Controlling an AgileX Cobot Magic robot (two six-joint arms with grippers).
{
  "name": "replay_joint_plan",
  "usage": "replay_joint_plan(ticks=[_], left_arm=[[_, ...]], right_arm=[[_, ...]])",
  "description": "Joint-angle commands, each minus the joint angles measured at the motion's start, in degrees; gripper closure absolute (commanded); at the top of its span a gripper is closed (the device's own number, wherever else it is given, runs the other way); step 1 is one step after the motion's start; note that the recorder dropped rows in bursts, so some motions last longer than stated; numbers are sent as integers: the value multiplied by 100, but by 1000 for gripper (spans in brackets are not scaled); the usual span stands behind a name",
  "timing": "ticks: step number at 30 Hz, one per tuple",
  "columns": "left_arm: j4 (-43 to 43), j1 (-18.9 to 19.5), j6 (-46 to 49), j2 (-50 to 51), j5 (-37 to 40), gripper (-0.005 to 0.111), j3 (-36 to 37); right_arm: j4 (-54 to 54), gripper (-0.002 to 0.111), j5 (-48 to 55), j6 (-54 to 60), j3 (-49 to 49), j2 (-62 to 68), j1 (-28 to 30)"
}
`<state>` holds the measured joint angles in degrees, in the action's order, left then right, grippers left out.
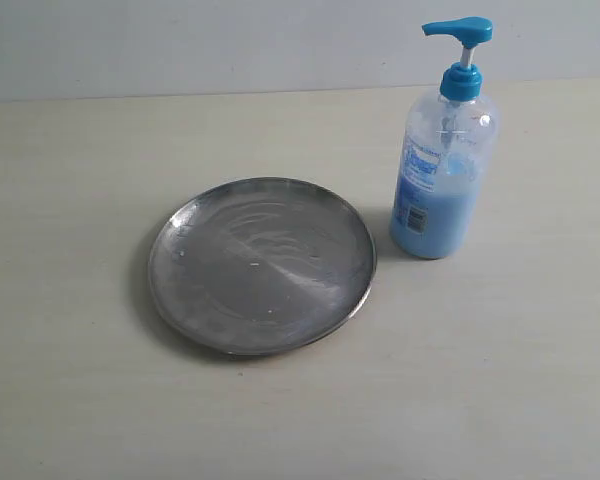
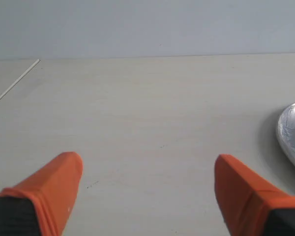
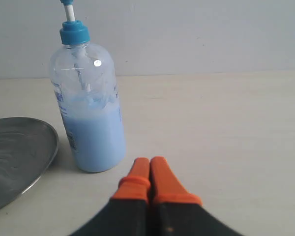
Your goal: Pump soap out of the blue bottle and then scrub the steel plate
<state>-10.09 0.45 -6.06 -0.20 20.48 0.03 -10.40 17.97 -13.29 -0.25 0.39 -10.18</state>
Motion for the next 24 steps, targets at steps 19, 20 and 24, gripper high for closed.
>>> replay_joint_plan(ticks=[19,20,24], left_arm=[[44,21,-21,20,-48,32,-3],[44,21,-21,20,-48,32,-3],[44,21,-21,20,-48,32,-3]], right_arm=[[-11,108,-14,11,-66,204,21],[-11,108,-14,11,-144,314,21],[-11,108,-14,11,-485,763,21]])
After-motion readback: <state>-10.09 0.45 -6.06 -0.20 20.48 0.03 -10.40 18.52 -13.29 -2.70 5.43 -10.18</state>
